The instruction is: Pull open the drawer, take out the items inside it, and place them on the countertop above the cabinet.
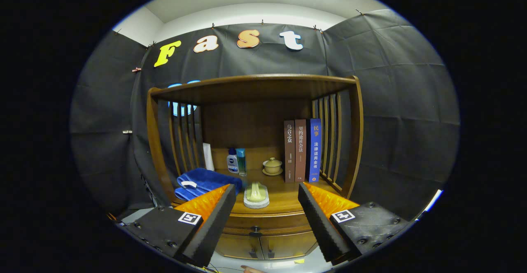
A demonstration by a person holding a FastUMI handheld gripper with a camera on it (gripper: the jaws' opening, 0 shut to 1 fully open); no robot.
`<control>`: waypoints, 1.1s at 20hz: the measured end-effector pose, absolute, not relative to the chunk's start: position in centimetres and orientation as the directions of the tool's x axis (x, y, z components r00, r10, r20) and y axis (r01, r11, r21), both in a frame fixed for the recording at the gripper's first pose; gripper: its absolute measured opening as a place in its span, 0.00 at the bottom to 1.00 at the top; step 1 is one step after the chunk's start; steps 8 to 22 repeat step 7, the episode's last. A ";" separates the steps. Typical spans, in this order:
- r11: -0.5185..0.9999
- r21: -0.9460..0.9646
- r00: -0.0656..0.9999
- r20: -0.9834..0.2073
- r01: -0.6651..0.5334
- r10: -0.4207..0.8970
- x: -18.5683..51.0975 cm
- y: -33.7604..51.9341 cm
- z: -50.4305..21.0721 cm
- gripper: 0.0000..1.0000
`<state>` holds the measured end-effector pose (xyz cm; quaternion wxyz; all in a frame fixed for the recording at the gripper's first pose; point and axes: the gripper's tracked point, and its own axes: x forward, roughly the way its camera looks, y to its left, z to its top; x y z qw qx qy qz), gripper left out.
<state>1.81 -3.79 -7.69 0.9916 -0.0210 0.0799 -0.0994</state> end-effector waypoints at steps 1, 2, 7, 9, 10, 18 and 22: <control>0.979 -0.075 0.970 -0.142 0.189 -0.198 1.5 -3.5 -6.6 0.99; 0.980 -0.089 0.973 -0.133 0.179 -0.190 1.1 -2.9 -5.6 0.99; 0.983 -0.093 0.978 -0.123 0.157 -0.168 0.0 -1.3 -2.3 0.98; 0.983 -0.093 0.978 -0.123 0.157 -0.168 0.0 -1.3 -2.3 0.98; 0.983 -0.093 0.978 -0.123 0.157 -0.168 0.0 -1.3 -2.3 0.98; 0.983 -0.093 0.978 -0.123 0.157 -0.168 0.0 -1.3 -2.3 0.98; 0.983 -0.093 0.978 -0.123 0.157 -0.168 0.0 -1.3 -2.3 0.98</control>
